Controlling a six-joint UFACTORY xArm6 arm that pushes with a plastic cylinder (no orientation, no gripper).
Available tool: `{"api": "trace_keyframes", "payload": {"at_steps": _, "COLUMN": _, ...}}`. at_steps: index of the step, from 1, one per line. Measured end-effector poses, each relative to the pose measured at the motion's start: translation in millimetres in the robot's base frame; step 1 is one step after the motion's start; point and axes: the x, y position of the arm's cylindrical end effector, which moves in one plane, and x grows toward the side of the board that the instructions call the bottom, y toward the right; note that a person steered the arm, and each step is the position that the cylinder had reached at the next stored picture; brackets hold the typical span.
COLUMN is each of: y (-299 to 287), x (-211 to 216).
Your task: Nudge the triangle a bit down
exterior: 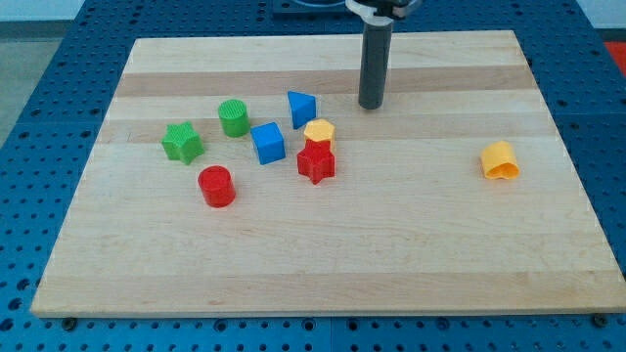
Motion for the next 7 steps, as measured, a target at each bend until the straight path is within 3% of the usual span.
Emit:
{"api": "trace_keyframes", "payload": {"at_steps": 2, "y": -10, "x": 29}}
{"api": "trace_keyframes", "payload": {"at_steps": 4, "y": -43, "x": -16}}
{"api": "trace_keyframes", "payload": {"at_steps": 6, "y": -42, "x": 10}}
{"api": "trace_keyframes", "payload": {"at_steps": 7, "y": -51, "x": 4}}
